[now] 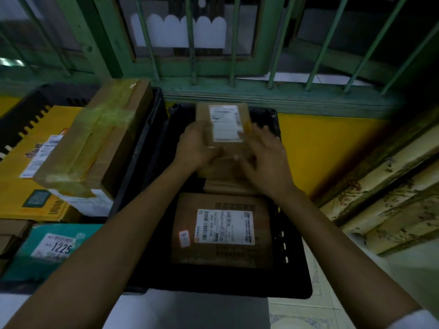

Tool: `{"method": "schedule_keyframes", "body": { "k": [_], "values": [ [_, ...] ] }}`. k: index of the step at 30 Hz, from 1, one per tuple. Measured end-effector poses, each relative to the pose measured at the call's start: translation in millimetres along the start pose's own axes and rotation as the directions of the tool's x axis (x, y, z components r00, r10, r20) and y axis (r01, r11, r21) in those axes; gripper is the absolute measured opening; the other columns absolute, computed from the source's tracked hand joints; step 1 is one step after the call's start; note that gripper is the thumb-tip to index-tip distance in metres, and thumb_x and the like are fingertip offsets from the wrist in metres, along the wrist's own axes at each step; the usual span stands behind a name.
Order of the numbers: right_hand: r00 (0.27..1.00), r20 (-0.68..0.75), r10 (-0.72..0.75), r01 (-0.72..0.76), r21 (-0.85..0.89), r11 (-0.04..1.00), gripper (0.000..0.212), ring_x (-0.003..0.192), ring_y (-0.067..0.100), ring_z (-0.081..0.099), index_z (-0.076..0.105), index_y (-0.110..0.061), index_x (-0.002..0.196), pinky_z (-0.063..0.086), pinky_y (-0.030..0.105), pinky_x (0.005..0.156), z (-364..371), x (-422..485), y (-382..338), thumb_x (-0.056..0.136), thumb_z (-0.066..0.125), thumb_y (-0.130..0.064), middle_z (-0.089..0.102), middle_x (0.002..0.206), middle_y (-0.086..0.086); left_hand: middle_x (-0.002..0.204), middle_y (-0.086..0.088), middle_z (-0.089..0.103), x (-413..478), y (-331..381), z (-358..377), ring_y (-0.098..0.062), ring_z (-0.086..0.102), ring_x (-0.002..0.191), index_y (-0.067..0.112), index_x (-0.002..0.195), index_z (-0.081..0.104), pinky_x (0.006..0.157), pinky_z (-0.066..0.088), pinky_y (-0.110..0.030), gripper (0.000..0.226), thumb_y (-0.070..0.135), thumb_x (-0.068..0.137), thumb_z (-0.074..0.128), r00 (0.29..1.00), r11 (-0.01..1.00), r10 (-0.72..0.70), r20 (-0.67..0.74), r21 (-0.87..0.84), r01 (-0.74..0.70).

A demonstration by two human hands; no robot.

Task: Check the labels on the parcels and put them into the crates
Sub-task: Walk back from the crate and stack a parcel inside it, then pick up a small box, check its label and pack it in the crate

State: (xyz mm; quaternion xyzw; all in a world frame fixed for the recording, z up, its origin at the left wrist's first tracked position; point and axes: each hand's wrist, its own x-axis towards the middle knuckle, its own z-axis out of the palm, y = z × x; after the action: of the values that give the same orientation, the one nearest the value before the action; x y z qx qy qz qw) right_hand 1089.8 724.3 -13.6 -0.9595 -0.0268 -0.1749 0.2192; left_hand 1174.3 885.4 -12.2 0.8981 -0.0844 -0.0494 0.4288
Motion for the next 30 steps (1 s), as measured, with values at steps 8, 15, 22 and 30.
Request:
{"method": "schedule_keyframes", "body": {
  "k": [8,15,22,30],
  "values": [
    [0.974,0.226,0.015,0.051,-0.283,0.958,0.058,0.148,0.024,0.006,0.022,-0.024,0.151,-0.005,0.044,0.118,12,-10,27,0.098,0.045,-0.017,0.013,0.161,0.005,0.16,-0.009,0.011,-12,20,53,-0.023,0.016,0.146,0.014,0.152,0.013,0.114,0.027,-0.035,0.065,0.004,0.097,0.045,0.995,0.967,-0.015,0.102,-0.251,0.041],
    [0.992,0.113,0.054,-0.044,-0.095,0.995,0.058,0.148,0.024,0.013,0.033,-0.019,0.148,-0.002,0.049,0.117,-4,-24,20,0.095,0.055,-0.028,0.027,0.157,0.008,0.132,0.006,0.046,-54,24,36,-0.006,0.053,0.111,0.013,0.147,0.027,0.079,0.043,-0.009,0.054,0.019,0.098,0.05,0.995,0.864,-0.082,-0.05,-0.502,0.046],
    [0.939,-0.186,0.288,-0.26,0.163,0.952,0.031,0.125,0.031,0.049,0.061,-0.004,0.122,0.037,0.04,0.105,-12,-90,-23,0.093,0.061,-0.016,0.06,0.126,0.015,0.125,0.006,0.057,-109,10,9,-0.013,0.057,0.112,0.034,0.119,0.053,0.092,0.05,-0.033,0.023,0.028,0.097,0.051,0.998,0.809,0.049,0.05,-0.587,-0.01],
    [0.68,-0.391,0.62,-0.483,0.397,0.781,0.027,0.111,0.002,0.053,0.064,-0.014,0.12,0.038,0.006,0.089,-48,-216,-64,0.094,0.06,-0.02,0.063,0.121,-0.002,0.117,0.018,0.054,-204,38,52,0.022,0.05,0.097,0.019,0.134,0.048,0.078,0.04,0.001,0.035,0.022,0.099,0.049,0.844,0.791,0.355,0.401,-0.61,-0.043]
  ]
}}
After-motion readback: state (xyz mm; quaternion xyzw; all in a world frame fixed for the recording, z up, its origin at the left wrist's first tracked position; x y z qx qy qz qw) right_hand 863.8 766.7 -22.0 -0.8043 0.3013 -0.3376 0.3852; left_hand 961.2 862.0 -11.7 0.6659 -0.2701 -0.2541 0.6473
